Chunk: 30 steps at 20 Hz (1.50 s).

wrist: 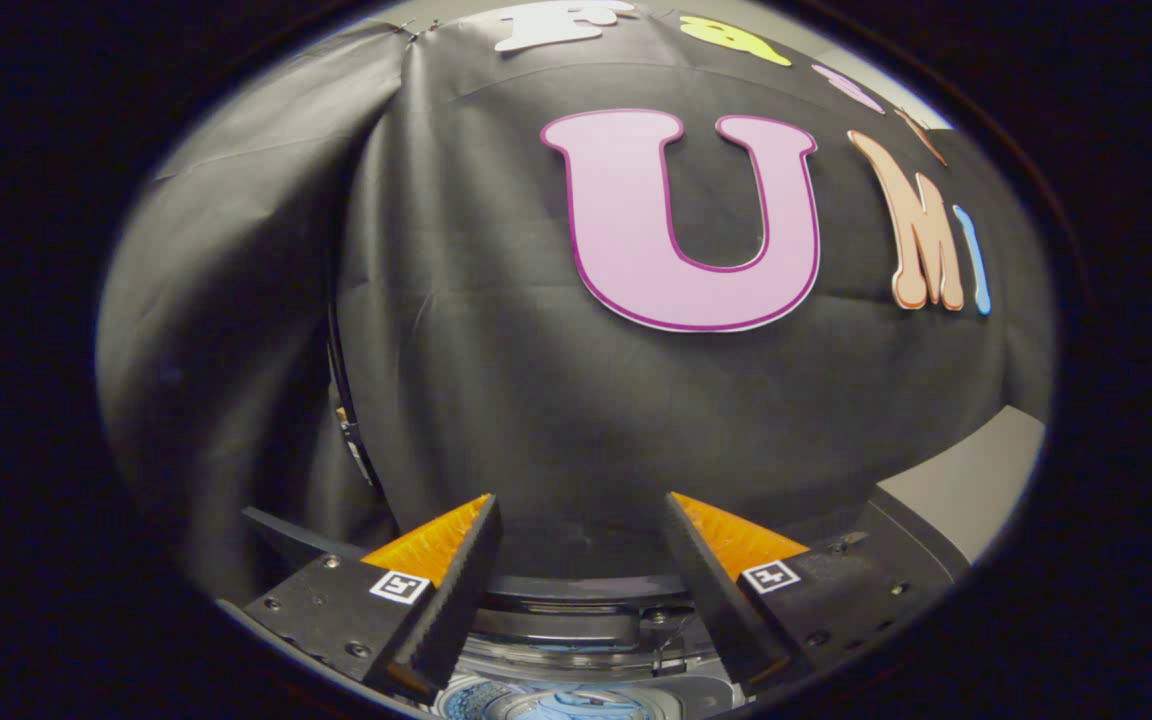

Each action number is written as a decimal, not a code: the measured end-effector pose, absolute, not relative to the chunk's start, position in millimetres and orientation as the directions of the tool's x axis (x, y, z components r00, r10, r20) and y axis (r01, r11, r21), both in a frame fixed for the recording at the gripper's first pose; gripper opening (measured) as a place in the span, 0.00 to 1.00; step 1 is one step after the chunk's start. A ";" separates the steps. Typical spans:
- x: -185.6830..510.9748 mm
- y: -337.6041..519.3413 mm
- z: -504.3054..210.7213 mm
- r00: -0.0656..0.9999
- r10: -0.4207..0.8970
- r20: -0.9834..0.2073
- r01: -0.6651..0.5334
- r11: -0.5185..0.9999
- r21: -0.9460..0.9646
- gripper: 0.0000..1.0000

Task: Put the clothes into the washing machine and then close the washing machine lid.

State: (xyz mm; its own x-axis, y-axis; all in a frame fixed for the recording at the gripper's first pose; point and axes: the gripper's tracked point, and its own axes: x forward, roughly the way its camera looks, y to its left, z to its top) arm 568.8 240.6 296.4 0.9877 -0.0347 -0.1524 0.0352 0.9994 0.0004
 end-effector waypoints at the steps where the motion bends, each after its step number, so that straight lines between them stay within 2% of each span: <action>1: 569.1 240.7 298.3 0.989 -0.028 -0.144 0.028 1.000 0.001 0.98; 12: 561.1 237.4 301.8 0.956 0.101 -0.275 -0.084 0.994 0.072 0.98; 16: 554.1 232.1 328.7 0.966 0.133 -0.221 -0.101 0.983 0.152 0.97; 30: 465.9 152.1 408.4 0.996 0.062 -0.068 -0.054 0.992 0.118 0.97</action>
